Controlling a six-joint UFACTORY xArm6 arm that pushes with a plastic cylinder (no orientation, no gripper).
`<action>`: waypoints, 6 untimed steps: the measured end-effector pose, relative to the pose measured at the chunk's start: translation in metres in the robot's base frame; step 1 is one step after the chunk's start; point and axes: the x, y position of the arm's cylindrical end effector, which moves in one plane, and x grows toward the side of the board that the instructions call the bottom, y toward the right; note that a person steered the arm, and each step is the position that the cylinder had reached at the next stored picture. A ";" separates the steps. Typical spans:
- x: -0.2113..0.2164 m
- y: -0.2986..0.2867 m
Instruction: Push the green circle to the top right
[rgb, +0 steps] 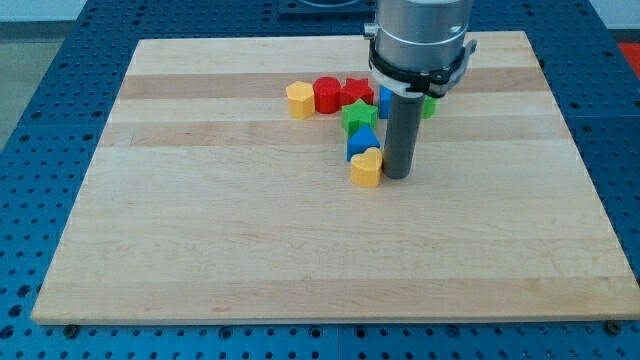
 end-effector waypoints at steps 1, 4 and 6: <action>0.000 0.000; -0.036 0.026; -0.091 0.025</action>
